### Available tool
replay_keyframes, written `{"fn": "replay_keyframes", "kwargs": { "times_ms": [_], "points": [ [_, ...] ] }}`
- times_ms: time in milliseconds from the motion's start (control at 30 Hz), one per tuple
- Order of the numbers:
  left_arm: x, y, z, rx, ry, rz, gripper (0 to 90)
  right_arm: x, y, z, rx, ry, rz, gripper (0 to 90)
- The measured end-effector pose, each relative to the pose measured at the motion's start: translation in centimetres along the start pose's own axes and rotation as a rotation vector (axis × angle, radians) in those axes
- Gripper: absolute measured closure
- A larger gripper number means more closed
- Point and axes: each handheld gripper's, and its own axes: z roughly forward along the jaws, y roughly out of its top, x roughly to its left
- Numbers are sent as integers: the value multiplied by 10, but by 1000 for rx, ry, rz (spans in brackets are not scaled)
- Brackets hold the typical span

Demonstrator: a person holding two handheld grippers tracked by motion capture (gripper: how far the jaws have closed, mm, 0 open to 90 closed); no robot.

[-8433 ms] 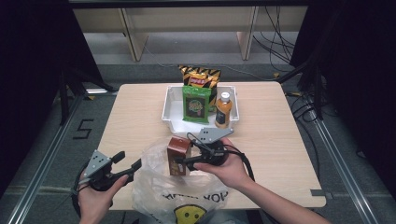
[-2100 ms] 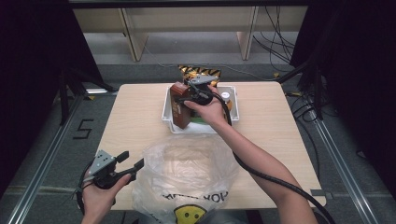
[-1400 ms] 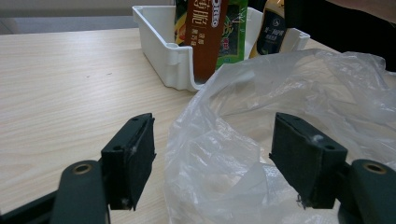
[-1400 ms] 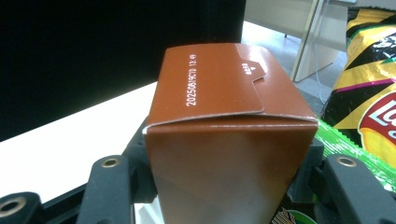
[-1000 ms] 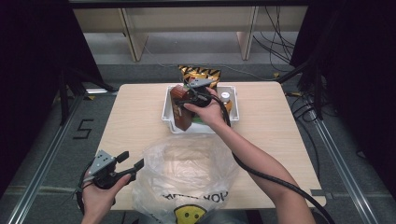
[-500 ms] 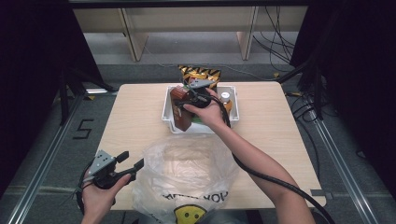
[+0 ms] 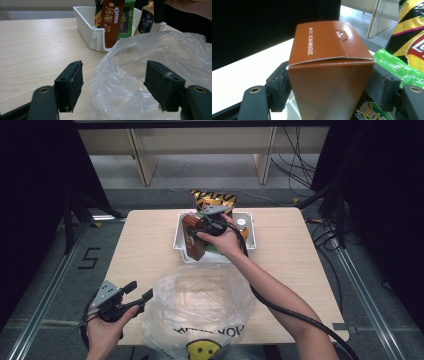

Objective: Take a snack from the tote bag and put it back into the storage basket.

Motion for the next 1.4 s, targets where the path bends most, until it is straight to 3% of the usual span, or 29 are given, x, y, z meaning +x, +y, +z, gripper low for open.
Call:
{"fn": "replay_keyframes", "kwargs": {
  "times_ms": [300,500,700,967,1167,1367,1400],
  "points": [
    [-1,2,0,-9,5,-15,293,2,1,-8,-14,-25,13,259],
    [-1,4,0,-20,11,-24,285,6,2,-21,-7,-32,-7,249],
    [1,10,2,-46,12,-64,290,6,-4,-36,-16,-32,-10,254],
    [8,24,13,-65,12,-30,485,9,-14,-53,-38,-34,12,365],
    [14,41,38,-71,13,-4,664,9,-18,-73,-55,3,58,552],
    [17,54,58,-50,21,42,850,10,-19,-82,-70,-2,17,693],
    [18,59,66,-48,20,54,874,10,-20,-85,-69,-5,16,768]
  ]
}}
